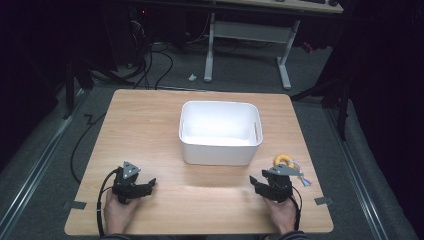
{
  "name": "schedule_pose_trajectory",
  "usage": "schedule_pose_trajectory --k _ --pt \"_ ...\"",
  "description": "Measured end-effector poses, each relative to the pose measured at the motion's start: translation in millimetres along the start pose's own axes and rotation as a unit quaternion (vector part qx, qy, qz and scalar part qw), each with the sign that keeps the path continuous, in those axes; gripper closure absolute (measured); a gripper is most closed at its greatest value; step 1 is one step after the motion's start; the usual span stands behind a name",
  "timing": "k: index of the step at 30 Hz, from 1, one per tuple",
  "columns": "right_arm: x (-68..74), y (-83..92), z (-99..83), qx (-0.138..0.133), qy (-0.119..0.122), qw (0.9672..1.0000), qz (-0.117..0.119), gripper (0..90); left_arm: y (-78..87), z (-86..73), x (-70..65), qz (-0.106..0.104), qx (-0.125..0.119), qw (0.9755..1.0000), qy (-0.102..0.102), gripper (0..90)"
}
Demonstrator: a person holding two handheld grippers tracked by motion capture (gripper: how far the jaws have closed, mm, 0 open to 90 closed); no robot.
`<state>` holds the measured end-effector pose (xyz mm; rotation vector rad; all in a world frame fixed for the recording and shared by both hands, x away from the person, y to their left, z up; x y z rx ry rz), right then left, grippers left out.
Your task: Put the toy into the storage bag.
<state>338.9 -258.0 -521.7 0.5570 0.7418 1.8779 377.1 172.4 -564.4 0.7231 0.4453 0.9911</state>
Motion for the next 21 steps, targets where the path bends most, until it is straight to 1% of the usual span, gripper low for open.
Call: schedule_pose_trajectory --k 3,8,9,16,21 --pt "-2.5 4.2 1.2 -0.004 -0.002 0.9999 0.012 46.5 0.0 0.0 0.0 0.0 0.0 1.0 0.0 19.4" --pt "-6.8 10.3 2.8 -0.01 -0.009 0.9997 0.02 47.2 0.0 0.0 0.0 0.0 0.0 1.0 0.0 19.4" --pt "-8.1 11.3 3.1 -0.011 -0.008 0.9997 0.021 47.4 0.0 0.0 0.0 0.0 0.0 1.0 0.0 19.4" --pt "-16.8 20.5 4.8 -0.015 -0.016 0.9997 0.015 49.1 0.0 0.0 0.0 0.0 0.0 1.0 0.0 19.4" --pt "-23.5 27.1 7.9 -0.014 -0.01 0.9998 0.007 49.5 0.0 0.0 0.0 0.0 0.0 1.0 0.0 19.4"
Point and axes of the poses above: each handheld gripper's, and its own axes: y roughly backward along the jaws, z roughly out of its top, x roughly to its left, the point moved 4 cm from there along -y, roughly forward along the jaws, and after that the axes turned 4 degrees about x, right-handed, at the moved point
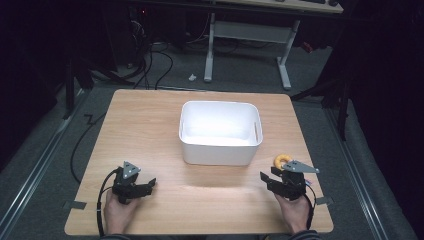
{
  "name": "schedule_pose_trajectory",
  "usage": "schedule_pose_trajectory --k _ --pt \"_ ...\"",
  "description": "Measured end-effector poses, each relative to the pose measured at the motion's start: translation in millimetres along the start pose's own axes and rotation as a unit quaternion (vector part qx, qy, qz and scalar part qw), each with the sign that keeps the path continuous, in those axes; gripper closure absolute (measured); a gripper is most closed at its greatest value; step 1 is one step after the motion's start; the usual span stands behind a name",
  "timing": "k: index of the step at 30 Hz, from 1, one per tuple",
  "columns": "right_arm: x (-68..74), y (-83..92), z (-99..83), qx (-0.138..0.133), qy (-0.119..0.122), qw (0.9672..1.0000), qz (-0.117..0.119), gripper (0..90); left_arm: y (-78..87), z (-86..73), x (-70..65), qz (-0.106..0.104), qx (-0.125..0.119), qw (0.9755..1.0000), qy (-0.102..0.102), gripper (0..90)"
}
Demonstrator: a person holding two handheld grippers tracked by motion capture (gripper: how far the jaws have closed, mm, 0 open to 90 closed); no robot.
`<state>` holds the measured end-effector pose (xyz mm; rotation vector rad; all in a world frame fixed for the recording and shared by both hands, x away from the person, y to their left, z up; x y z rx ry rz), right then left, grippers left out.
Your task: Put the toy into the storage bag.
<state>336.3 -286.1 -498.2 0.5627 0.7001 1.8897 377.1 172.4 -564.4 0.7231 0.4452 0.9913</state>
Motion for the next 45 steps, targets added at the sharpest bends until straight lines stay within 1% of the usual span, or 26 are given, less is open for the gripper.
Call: schedule_pose_trajectory --k 4,8,9,15,18,21,23,27,28,30,40,45 --pt "-6.0 4.1 3.8 -0.001 -0.003 1.0 -0.007 49.8 0.0 0.0 0.1 0.0 0.0 1.0 0.001 19.5" --pt "-10.7 6.6 6.1 0.001 -0.007 1.0 -0.004 50.8 0.0 0.0 0.0 0.0 0.0 1.0 0.001 19.5" --pt "-12.3 6.6 6.5 0.002 -0.003 1.0 -0.005 51.1 0.0 0.0 0.1 0.0 0.0 1.0 0.0 19.5" --pt "-19.8 7.5 9.4 0.006 -0.013 0.9999 -0.009 51.9 0.0 0.0 0.0 0.0 0.0 1.0 0.0 19.5" --pt "-27.4 8.2 12.5 0.007 -0.015 0.9997 -0.017 52.1 0.0 0.0 0.1 0.0 0.0 1.0 0.0 19.5" --pt "-35.2 10.4 15.9 0.008 -0.024 0.9994 -0.025 52.3 0.0 0.0 0.0 0.0 0.0 1.0 0.0 19.5" --pt "-40.7 12.2 18.0 0.006 -0.025 0.9992 -0.03 52.4 0.0 0.0 0.0 0.0 0.0 1.0 0.0 19.5" --pt "-49.9 14.1 19.1 0.011 -0.038 0.9985 -0.037 52.7 0.0 0.0 0.0 0.0 0.0 1.0 0.0 19.5" --pt "-52.5 14.1 19.3 0.01 -0.037 0.9984 -0.04 52.8 0.0 0.0 0.0 0.0 0.0 1.0 0.0 19.5" --pt "-56.7 14.1 19.1 0.011 -0.042 0.9981 -0.045 52.9 0.0 0.0 0.0 0.0 0.0 1.0 0.0 19.5" --pt "-76.9 9.3 18.4 0.03 -0.055 0.9958 -0.067 53.4 0.0 0.0 0.0 0.001 0.0 1.0 0.0 19.5" --pt "-83.1 5.7 20.0 0.039 -0.059 0.9947 -0.076 53.6 0.0 0.0 0.0 0.001 0.0 1.0 0.001 19.5"
Point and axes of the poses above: each handheld gripper's, and its own axes: y roughly backward along the jaws, z roughly out of its top, x roughly to its left, the point moved 4 cm from there along -y, roughly forward along the jaws, and after that the axes turned 4 degrees about x, right-handed, at the moved point
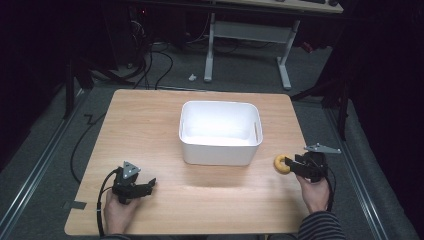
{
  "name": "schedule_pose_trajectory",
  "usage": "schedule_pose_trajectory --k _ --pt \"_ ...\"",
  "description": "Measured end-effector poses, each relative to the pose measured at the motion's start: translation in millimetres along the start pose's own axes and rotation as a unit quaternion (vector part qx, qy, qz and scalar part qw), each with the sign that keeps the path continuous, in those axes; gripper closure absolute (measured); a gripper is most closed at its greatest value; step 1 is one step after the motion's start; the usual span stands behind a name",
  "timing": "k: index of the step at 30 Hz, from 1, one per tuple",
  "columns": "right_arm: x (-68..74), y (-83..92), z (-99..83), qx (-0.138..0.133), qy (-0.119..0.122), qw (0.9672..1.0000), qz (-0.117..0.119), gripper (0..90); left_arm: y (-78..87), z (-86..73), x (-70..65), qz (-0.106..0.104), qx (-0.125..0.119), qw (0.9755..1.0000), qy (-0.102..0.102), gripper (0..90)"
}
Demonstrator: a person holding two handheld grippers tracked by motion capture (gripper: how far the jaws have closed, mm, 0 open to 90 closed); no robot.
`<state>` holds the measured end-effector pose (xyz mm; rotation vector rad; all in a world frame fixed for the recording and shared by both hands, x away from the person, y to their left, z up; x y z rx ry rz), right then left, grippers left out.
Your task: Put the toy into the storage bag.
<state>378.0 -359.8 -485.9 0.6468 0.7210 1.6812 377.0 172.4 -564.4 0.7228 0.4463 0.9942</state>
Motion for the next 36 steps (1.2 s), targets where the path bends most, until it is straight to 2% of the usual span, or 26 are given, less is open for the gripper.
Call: schedule_pose_trajectory --k 16,36 --pt "-16.4 -15.8 4.7 0.027 -0.019 0.9992 -0.021 53.7 0.1 -0.1 -0.1 0.001 0.0 1.0 0.001 19.4" --pt "-29.1 -39.3 1.5 0.078 -0.031 0.9956 -0.041 53.6 0.3 -0.3 0.0 0.002 0.0 1.0 0.0 19.4"
Point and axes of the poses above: each handheld gripper's, and its own axes: y roughly backward along the jaws, z roughly out of its top, x roughly to its left, the point moved 4 cm from there along -y, roughly forward along the jaws, and after that the axes turned 4 degrees about x, right-handed, at the moved point
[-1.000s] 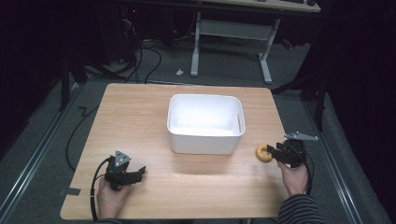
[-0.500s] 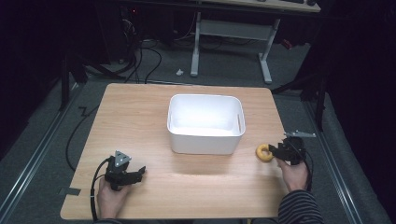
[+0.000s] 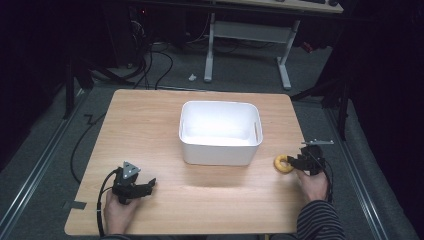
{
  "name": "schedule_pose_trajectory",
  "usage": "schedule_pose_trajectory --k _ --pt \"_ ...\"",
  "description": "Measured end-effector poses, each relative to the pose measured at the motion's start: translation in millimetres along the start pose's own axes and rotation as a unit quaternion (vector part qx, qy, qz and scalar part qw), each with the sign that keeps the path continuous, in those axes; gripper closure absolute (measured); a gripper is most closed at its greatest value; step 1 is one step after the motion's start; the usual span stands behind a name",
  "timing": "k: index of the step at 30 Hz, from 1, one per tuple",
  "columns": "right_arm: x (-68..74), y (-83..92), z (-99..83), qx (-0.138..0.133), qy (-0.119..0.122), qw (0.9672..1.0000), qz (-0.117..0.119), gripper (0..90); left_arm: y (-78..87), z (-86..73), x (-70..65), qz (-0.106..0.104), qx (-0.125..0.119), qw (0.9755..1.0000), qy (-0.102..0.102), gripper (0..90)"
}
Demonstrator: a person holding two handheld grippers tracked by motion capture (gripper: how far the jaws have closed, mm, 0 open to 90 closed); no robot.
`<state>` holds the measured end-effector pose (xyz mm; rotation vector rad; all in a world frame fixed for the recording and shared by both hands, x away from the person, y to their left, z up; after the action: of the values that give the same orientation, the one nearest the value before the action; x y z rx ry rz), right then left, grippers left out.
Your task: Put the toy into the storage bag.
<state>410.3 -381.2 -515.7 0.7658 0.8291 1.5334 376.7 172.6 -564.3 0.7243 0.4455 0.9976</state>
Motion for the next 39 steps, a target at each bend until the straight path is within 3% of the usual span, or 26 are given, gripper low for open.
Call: schedule_pose_trajectory --k 17,25,39 --pt "-0.6 -22.1 -0.1 0.035 0.002 0.9993 -0.011 53.6 0.1 -0.1 -0.2 -0.001 0.0 1.0 0.0 19.3" --pt "-1.6 -22.7 -1.2 0.044 0.002 0.9989 0.016 61.5 0.1 -0.1 -0.2 -0.001 0.0 1.0 0.0 19.3" --pt "1.7 -19.3 0.6 0.046 0.015 0.9988 0.007 64.6 0.1 -0.1 -0.1 -0.001 0.001 1.0 0.0 19.2"
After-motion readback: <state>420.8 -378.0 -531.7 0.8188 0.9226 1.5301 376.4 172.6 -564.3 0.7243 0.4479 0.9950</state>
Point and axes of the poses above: each handheld gripper's, and its own axes: y roughly backward along the jaws, z roughly out of its top, x roughly to its left, the point moved 4 cm from there along -y, roughly forward along the jaws, and after that the axes turned 4 degrees about x, right-handed, at the moved point
